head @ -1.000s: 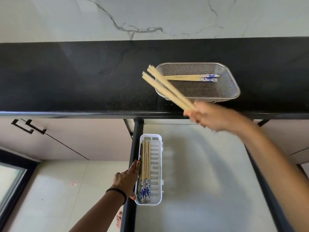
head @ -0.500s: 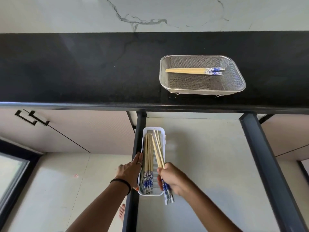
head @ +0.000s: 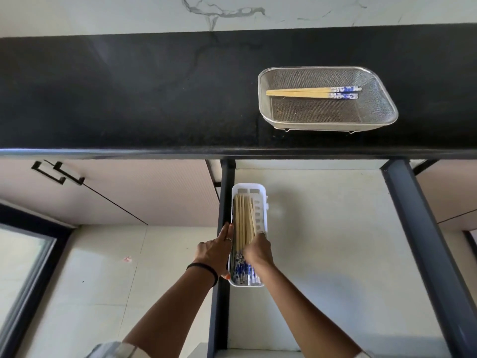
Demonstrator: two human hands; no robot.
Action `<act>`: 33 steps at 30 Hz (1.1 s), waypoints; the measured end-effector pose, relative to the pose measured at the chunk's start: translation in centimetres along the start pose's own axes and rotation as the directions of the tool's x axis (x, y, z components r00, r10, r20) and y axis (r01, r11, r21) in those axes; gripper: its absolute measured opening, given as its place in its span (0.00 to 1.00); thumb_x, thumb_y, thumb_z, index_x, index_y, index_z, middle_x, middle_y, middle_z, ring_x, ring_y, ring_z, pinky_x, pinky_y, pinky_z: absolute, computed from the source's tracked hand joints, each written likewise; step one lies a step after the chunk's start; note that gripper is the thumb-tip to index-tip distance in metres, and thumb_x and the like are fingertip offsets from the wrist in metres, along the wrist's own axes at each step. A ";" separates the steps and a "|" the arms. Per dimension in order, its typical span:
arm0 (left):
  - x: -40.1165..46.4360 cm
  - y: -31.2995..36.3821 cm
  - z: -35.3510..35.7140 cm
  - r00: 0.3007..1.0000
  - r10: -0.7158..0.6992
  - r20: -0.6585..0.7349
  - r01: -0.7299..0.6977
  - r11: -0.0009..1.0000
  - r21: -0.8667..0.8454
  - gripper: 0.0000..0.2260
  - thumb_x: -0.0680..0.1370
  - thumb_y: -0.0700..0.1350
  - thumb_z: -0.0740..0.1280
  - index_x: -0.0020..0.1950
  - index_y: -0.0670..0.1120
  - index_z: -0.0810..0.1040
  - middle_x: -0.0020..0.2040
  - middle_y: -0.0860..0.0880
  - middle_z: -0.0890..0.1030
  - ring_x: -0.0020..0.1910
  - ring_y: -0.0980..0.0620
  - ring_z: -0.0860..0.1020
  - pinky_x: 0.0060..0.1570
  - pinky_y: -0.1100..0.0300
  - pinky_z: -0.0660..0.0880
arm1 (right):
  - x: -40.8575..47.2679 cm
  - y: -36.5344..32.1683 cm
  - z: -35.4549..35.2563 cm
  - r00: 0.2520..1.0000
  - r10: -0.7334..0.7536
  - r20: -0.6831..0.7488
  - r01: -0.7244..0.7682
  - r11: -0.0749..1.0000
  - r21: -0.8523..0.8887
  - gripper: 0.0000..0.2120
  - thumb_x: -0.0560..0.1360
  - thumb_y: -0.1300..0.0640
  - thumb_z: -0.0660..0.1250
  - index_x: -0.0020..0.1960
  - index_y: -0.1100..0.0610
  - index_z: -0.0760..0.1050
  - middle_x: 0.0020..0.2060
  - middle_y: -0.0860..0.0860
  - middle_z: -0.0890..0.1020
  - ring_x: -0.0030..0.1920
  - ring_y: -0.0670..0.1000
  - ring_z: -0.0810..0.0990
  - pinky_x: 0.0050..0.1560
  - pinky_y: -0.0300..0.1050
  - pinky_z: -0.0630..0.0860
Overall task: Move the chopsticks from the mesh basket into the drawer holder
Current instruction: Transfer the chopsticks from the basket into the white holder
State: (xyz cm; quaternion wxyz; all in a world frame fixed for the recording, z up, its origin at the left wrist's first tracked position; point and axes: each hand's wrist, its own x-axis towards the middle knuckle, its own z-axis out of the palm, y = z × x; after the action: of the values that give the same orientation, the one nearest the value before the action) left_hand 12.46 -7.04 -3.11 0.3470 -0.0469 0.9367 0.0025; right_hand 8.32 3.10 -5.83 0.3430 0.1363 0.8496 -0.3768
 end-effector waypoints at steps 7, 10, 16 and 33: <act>0.0 -0.4 0.0 1.000 0.030 0.000 -0.030 0.999 -0.014 0.55 0.70 0.53 0.75 0.78 0.43 0.35 0.79 0.50 0.35 0.63 0.44 0.76 0.61 0.51 0.73 | -0.6 0.4 1.1 0.983 -0.103 -0.151 0.093 0.993 -0.068 0.17 0.79 0.68 0.54 0.68 0.67 0.64 0.62 0.63 0.76 0.62 0.63 0.76 0.60 0.53 0.74; 0.0 -0.6 0.0 0.999 0.044 0.006 -0.044 0.999 -0.020 0.54 0.70 0.53 0.75 0.79 0.44 0.37 0.79 0.50 0.35 0.62 0.44 0.77 0.61 0.52 0.73 | -0.6 0.5 1.6 0.971 -0.132 -0.201 0.122 0.991 -0.063 0.16 0.79 0.66 0.55 0.67 0.66 0.65 0.62 0.61 0.76 0.61 0.61 0.77 0.60 0.53 0.75; 0.1 -0.9 0.0 0.998 0.067 0.011 -0.066 0.996 -0.055 0.55 0.70 0.53 0.75 0.78 0.43 0.36 0.79 0.50 0.35 0.62 0.44 0.77 0.60 0.51 0.73 | -0.9 0.9 2.5 0.939 -0.198 -0.282 0.174 0.979 -0.108 0.18 0.80 0.60 0.58 0.68 0.62 0.64 0.62 0.57 0.76 0.61 0.57 0.78 0.59 0.52 0.77; 0.1 -1.6 0.1 0.991 0.134 -0.023 -0.136 0.986 -0.097 0.54 0.71 0.52 0.75 0.79 0.43 0.37 0.79 0.49 0.37 0.61 0.45 0.77 0.59 0.51 0.74 | 0.4 2.6 3.4 0.976 -0.197 -0.090 0.171 0.955 -0.242 0.27 0.79 0.67 0.54 0.77 0.62 0.54 0.77 0.57 0.57 0.77 0.55 0.54 0.77 0.48 0.56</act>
State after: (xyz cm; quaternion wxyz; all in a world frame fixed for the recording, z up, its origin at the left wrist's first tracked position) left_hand 12.58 -8.62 -3.21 0.3358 -0.0003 0.9392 0.0719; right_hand 10.94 2.33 -9.12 0.2712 0.0366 0.9149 -0.2967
